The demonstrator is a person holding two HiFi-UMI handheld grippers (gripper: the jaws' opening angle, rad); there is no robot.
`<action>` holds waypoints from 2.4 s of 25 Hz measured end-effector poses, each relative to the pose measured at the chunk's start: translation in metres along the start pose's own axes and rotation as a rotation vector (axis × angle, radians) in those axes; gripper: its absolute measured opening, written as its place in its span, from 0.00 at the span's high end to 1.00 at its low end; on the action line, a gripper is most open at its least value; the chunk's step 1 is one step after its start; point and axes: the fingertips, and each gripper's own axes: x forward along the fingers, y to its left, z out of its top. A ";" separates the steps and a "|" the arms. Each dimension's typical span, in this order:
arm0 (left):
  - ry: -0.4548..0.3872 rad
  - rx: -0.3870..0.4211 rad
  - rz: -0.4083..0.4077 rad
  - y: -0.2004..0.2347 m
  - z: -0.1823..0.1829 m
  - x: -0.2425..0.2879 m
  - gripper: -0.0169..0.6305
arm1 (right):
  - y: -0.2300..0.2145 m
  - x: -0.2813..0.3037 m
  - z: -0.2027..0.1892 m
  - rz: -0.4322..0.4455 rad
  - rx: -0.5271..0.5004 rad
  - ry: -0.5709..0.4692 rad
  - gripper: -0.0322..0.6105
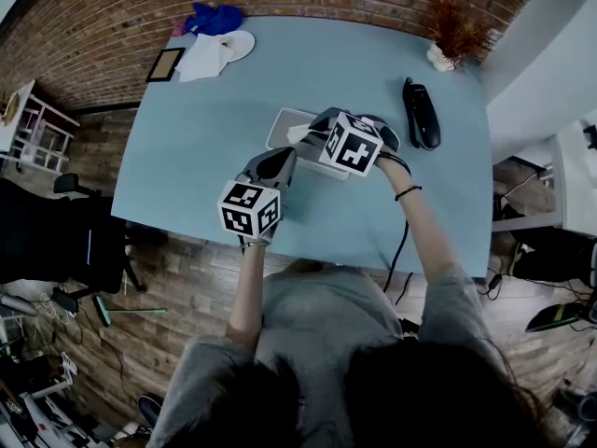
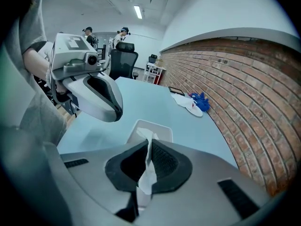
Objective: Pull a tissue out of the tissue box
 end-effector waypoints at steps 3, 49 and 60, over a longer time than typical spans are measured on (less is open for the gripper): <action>-0.008 0.008 -0.003 -0.002 0.004 -0.002 0.97 | -0.003 -0.006 0.007 -0.011 0.003 -0.019 0.95; -0.259 0.125 0.055 -0.092 0.076 -0.070 0.97 | 0.023 -0.184 0.062 -0.200 0.312 -0.746 0.95; -0.292 0.147 0.034 -0.126 0.079 -0.083 0.97 | 0.050 -0.208 0.040 -0.242 0.369 -0.828 0.95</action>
